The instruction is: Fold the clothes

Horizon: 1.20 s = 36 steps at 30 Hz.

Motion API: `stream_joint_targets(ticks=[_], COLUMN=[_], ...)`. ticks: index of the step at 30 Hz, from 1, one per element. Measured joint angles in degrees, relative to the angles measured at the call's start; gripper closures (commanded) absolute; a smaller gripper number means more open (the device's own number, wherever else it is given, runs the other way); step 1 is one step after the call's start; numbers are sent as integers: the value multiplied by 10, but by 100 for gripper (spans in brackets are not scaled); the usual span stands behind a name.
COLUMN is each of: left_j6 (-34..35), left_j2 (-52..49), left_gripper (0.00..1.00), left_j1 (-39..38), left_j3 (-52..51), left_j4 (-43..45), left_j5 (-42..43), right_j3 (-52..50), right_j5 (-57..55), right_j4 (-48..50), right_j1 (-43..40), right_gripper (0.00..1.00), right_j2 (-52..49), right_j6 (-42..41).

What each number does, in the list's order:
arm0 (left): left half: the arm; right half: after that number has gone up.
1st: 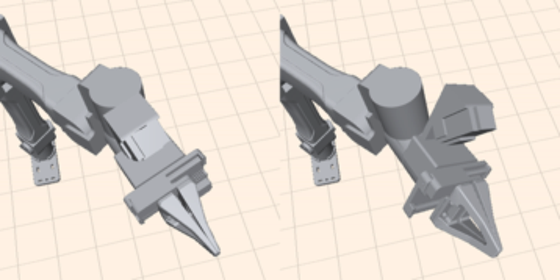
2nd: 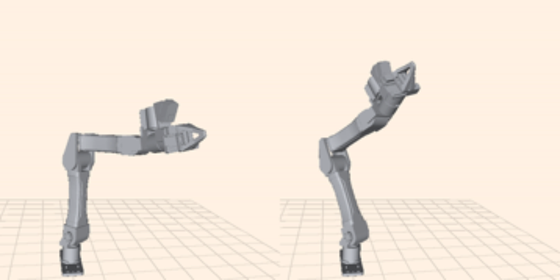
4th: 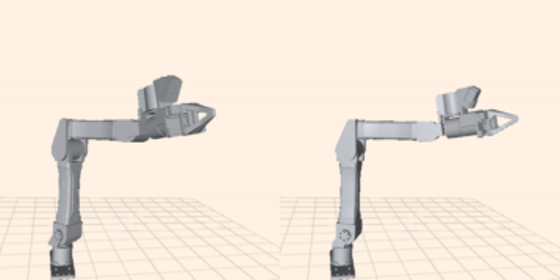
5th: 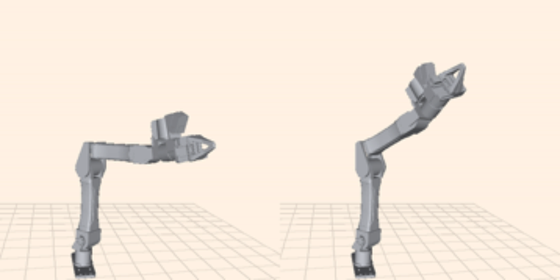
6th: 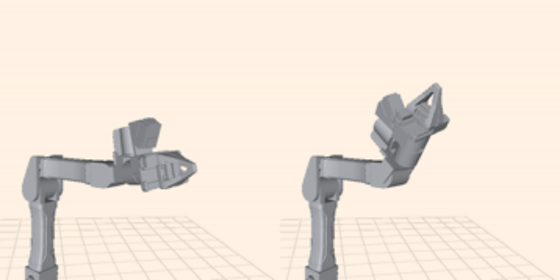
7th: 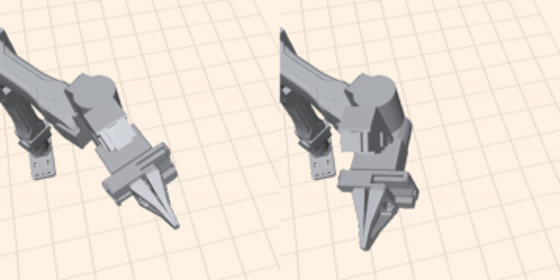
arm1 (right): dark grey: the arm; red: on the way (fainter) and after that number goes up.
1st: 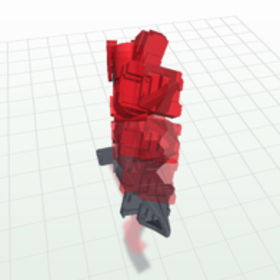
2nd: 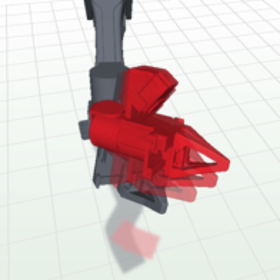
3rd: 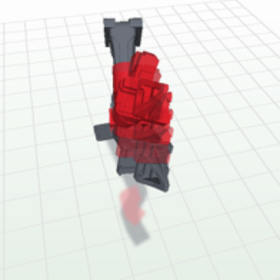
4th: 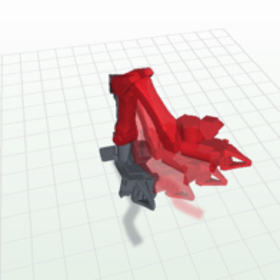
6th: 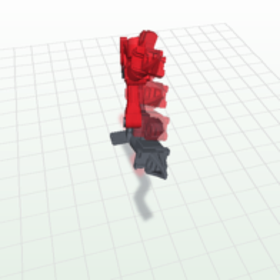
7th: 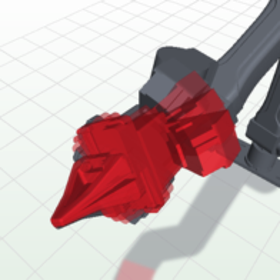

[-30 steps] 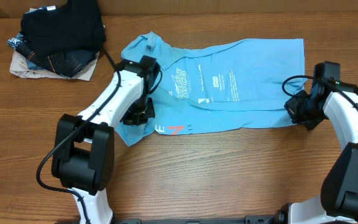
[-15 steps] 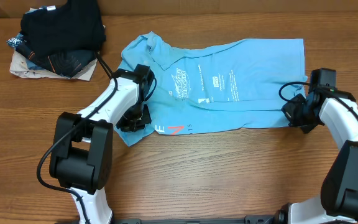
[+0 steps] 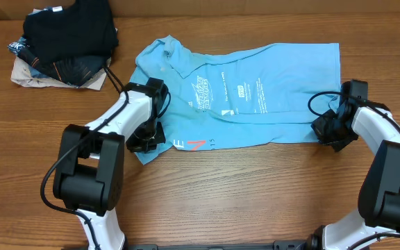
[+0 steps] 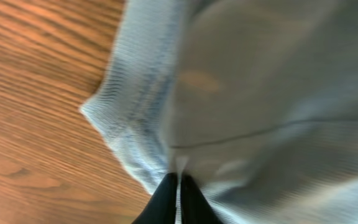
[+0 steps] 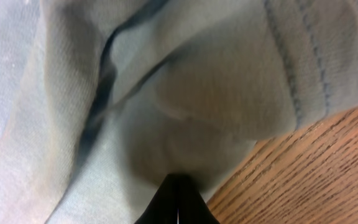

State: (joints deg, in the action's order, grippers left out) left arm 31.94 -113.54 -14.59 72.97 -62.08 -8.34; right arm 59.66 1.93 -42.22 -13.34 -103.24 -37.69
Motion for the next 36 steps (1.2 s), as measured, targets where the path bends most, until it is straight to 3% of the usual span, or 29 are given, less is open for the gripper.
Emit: stream_joint_targets(ticks=[21, 28, 36], left_j6=[-21, -24, -68], left_j2=[0, 35, 128], left_gripper=[96, 96, 96], left_j1=[151, 142, 93], left_j3=[-2, 27, 47], left_j4=[-22, -36, -8], left_j5=[-30, -10, 79], right_j3=[0, 0, 0], right_j5=[-59, -60, -60], right_j4=[18, 19, 19], right_j1=[0, 0, 0], right_gripper=[96, 95, 95], right_j2=[0, 0, 0], right_j6=[-3, -3, -3])
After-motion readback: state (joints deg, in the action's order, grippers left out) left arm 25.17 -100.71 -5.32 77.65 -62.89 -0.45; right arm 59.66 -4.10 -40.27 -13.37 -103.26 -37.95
